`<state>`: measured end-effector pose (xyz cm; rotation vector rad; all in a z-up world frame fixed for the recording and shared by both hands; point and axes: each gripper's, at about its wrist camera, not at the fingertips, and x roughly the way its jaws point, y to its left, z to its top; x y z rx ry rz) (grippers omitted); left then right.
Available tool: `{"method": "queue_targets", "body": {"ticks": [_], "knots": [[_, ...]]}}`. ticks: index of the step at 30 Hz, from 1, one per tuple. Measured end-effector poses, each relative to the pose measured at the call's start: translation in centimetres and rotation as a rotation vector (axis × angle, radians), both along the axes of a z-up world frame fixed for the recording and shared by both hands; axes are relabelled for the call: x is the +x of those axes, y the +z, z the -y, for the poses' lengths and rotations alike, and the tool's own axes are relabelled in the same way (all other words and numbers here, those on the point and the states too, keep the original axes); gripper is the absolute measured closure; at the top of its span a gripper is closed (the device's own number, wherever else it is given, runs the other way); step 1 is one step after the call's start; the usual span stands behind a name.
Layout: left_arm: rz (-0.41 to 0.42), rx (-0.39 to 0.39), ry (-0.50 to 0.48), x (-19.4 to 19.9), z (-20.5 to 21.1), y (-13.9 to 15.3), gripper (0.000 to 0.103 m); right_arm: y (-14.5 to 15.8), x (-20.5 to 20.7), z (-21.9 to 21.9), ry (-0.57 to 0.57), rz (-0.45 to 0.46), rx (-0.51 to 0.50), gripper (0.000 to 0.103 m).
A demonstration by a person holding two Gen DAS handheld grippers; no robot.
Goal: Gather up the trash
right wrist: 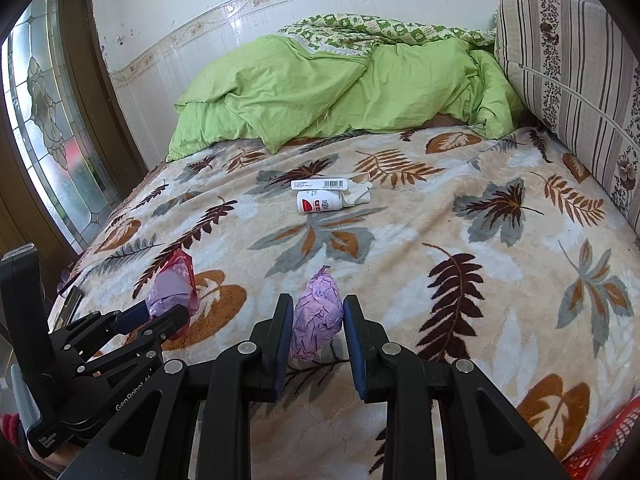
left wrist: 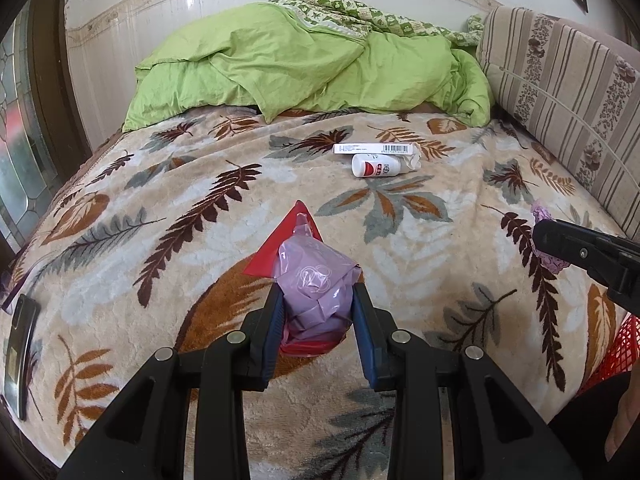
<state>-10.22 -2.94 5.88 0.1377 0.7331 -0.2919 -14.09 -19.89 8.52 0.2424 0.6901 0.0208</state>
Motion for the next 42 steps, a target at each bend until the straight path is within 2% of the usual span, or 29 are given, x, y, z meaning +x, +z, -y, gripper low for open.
{"method": "queue_targets", "body": {"ticks": [42], "knots": [[0.001, 0.000, 0.000, -0.01, 0.02, -0.01, 0.071, 0.09, -0.17, 0.63, -0.006, 0.005, 0.000, 0.076]]}}
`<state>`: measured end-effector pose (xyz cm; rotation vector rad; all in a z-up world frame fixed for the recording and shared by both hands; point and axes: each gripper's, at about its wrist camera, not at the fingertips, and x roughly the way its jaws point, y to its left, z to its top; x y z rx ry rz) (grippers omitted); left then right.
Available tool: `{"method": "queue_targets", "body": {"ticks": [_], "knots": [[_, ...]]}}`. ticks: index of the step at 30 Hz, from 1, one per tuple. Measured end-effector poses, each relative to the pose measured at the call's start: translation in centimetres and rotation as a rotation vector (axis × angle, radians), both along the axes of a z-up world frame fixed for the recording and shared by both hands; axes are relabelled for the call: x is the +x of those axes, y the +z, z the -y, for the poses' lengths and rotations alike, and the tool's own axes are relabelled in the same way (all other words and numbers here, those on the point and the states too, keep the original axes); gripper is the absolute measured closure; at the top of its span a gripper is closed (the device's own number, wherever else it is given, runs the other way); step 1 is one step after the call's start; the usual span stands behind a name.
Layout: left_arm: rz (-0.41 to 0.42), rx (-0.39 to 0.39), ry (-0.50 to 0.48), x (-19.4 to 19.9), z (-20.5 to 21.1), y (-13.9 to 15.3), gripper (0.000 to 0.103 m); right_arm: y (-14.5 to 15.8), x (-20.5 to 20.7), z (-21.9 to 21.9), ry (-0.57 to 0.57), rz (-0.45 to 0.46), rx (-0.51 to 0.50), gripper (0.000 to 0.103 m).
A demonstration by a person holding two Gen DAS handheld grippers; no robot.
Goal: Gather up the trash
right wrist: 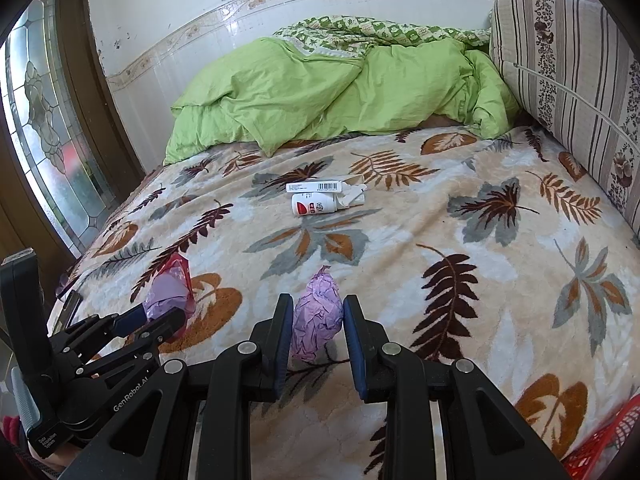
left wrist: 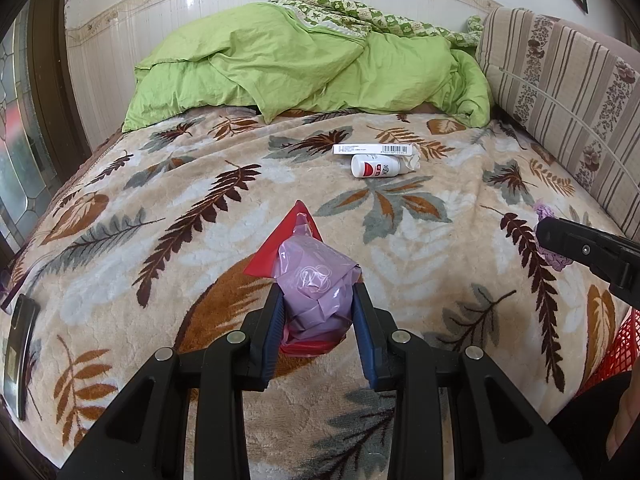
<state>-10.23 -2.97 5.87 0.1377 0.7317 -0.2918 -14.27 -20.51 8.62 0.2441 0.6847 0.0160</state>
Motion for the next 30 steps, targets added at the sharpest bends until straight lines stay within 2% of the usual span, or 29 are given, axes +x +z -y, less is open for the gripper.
{"method": "queue_targets", "body": {"ticks": [9, 15, 22, 30], "knots": [[0.007, 0.004, -0.048, -1.1, 0.6, 0.4, 0.071, 0.4, -0.7, 0.4, -0.036, 0.009, 0.018, 0.076], [0.007, -0.018, -0.166, -4.0, 2.4, 2.2, 0.071, 1.5, -5.0, 3.1, -0.081, 0.016, 0.098, 0.076], [-0.006, -0.044, -0.409, -7.7, 9.0, 5.4, 0.071, 3.4, -13.3, 10.2, -0.257, 0.051, 0.141, 0.076], [-0.113, -0.098, -0.765, -13.7, 20.7, 7.5, 0.071, 3.6, -24.1, 19.6, -0.541, 0.041, 0.190, 0.076]]}}
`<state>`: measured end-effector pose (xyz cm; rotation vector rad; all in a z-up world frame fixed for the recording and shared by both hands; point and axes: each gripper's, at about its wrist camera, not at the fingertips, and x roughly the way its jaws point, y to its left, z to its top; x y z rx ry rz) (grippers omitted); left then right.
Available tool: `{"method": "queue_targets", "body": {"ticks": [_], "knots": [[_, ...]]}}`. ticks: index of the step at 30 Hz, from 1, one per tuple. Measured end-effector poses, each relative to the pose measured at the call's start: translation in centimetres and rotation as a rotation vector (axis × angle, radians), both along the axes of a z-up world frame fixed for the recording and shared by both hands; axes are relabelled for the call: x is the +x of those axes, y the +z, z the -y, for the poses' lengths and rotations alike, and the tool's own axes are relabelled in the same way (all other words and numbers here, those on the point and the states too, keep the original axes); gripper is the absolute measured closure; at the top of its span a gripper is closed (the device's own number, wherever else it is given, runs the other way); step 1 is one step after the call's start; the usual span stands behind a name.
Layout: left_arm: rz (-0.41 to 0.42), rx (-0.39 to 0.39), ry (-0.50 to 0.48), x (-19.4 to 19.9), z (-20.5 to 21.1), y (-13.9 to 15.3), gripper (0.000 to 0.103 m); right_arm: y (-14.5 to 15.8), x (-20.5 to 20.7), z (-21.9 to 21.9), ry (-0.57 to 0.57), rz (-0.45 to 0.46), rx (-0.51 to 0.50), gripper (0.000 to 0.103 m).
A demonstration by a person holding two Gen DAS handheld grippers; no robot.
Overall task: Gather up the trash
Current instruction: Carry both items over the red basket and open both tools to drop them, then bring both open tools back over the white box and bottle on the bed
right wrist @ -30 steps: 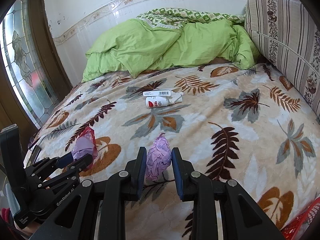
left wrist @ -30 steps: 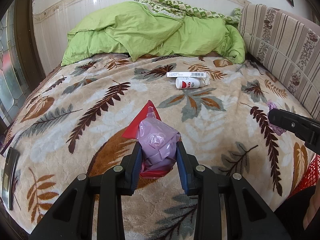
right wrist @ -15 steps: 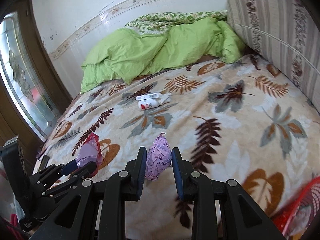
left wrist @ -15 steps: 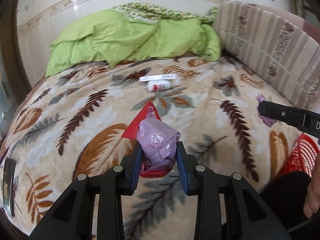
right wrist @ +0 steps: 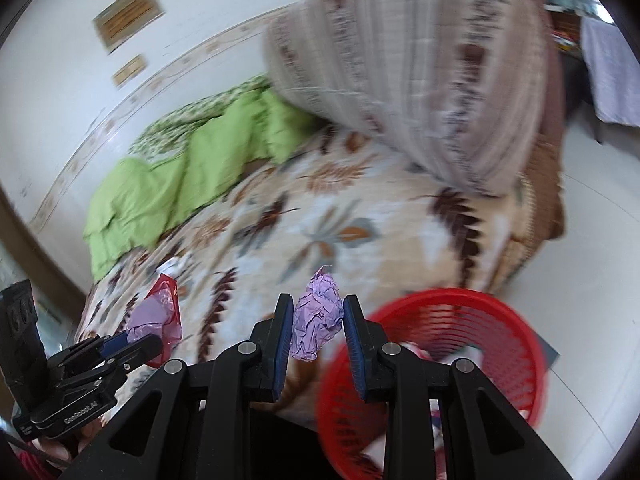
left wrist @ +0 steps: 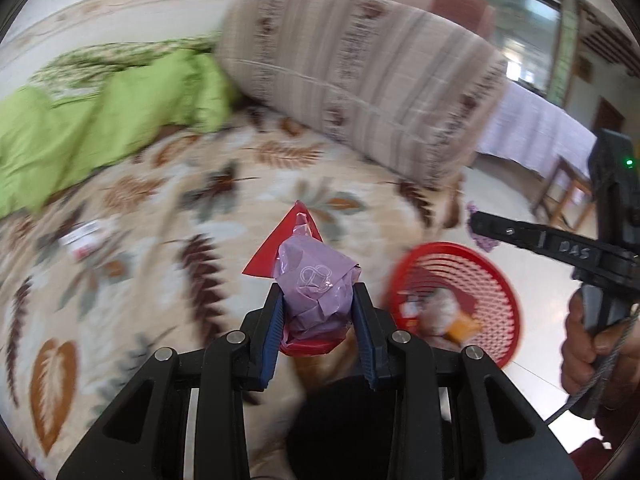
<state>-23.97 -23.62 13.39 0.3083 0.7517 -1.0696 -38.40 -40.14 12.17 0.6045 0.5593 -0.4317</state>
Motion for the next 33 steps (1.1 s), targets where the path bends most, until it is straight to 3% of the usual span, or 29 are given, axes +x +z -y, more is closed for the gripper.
{"method": "queue_targets", "body": {"ticks": [4, 6, 7, 8, 11, 19, 23, 27, 33], "knots": [[-0.070, 0.011, -0.141, -3.0, 5.4, -0.5, 0.070, -1.2, -3.6, 2.4, -0.089, -0.030, 0.036, 0.075], [-0.099, 0.020, -0.203, -4.4, 7.5, -1.2, 0.063, -1.9, -4.7, 3.3, -0.124, -0.038, 0.062, 0.074], [-0.108, 0.032, -0.216, -4.8, 8.3, -1.5, 0.051, -2.2, -5.3, 3.8, -0.140, -0.043, 0.084, 0.064], [-0.111, 0.038, -0.218, -5.1, 8.7, -1.7, 0.047, -2.4, -5.7, 4.1, -0.156, -0.044, 0.095, 0.048], [-0.106, 0.039, -0.204, -5.3, 8.4, -1.8, 0.047, -2.3, -6.5, 4.4, -0.176, -0.039, 0.078, 0.043], [0.108, 0.046, 0.087, -0.7, 1.8, 0.0, 0.036, -2.0, -1.9, 2.2, -0.035, -0.015, 0.073, 0.043], [0.124, 0.061, 0.243, 3.0, -3.3, -0.2, 0.036, -1.9, 2.6, -1.1, 0.104, -0.022, 0.057, 0.043], [0.208, 0.119, 0.434, 6.6, -8.0, -1.0, 0.035, -1.7, 6.4, -4.2, 0.221, -0.036, 0.019, 0.043], [0.183, 0.129, 0.633, 11.7, -13.7, -2.0, 0.035, -1.3, 12.3, -8.0, 0.354, -0.063, -0.006, 0.041]]}}
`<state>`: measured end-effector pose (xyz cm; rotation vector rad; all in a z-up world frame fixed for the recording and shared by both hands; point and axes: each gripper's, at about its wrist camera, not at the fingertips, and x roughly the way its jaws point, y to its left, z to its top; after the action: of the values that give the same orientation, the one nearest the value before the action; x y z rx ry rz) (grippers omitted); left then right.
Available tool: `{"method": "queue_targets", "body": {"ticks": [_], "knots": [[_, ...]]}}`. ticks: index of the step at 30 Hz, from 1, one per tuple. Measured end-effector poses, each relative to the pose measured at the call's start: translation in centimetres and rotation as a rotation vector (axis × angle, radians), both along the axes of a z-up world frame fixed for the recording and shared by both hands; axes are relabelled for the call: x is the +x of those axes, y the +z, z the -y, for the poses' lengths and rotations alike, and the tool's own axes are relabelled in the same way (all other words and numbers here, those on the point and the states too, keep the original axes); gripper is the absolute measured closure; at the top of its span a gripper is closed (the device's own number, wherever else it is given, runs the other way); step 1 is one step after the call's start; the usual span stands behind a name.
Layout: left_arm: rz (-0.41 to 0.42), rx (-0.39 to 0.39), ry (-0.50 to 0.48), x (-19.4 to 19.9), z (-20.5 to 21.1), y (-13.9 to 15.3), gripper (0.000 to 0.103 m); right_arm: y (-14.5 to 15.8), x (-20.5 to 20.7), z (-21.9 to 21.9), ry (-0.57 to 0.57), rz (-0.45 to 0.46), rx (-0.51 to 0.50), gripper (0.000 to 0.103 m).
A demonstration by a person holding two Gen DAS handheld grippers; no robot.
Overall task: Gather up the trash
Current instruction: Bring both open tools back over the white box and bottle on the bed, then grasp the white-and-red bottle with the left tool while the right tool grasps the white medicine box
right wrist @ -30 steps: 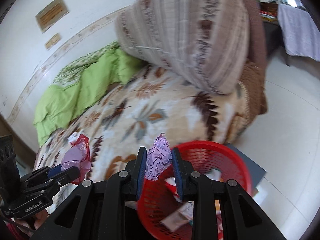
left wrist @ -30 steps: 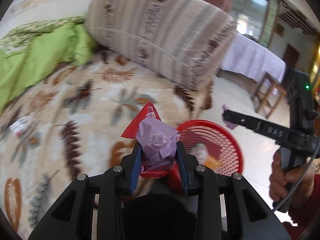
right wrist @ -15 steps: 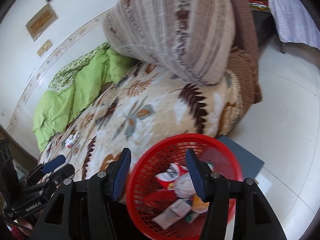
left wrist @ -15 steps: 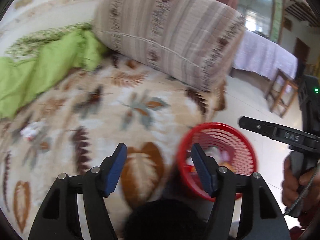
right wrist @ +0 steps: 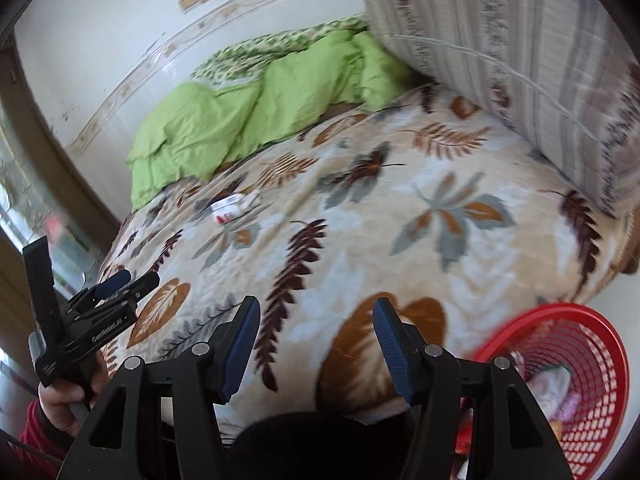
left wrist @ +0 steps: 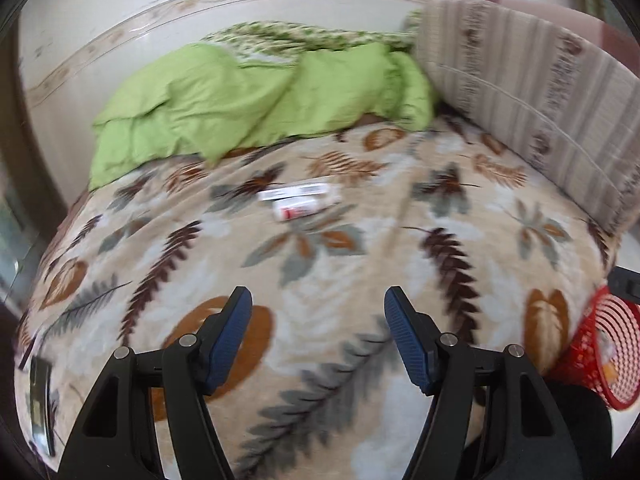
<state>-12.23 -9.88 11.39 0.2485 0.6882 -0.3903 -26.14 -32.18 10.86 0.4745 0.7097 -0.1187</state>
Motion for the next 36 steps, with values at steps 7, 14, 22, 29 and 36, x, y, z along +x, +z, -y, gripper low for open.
{"method": "queue_targets", "body": {"ticks": [7, 14, 22, 29, 36], "knots": [[-0.034, -0.003, 0.097, 3.0, -3.5, -1.9, 0.035, 0.5, 6.1, -3.4, 0.109, -0.024, -0.047, 0.038], [-0.090, -0.013, 0.134, 5.5, -4.8, -4.2, 0.035, 0.4, 12.4, -5.1, 0.179, -0.048, -0.046, 0.037], [-0.184, -0.058, 0.142, 8.5, -5.6, -6.2, 0.035, 0.3, 20.9, -6.4, 0.256, -0.068, -0.108, 0.031], [-0.232, -0.073, 0.128, 9.4, -5.5, -7.0, 0.034, -0.1, 31.8, -7.9, 0.363, -0.078, -0.167, 0.021], [-0.271, -0.099, 0.153, 10.4, -6.3, -7.5, 0.034, -3.2, 41.1, -7.5, 0.403, -0.161, -0.172, 0.019]]}}
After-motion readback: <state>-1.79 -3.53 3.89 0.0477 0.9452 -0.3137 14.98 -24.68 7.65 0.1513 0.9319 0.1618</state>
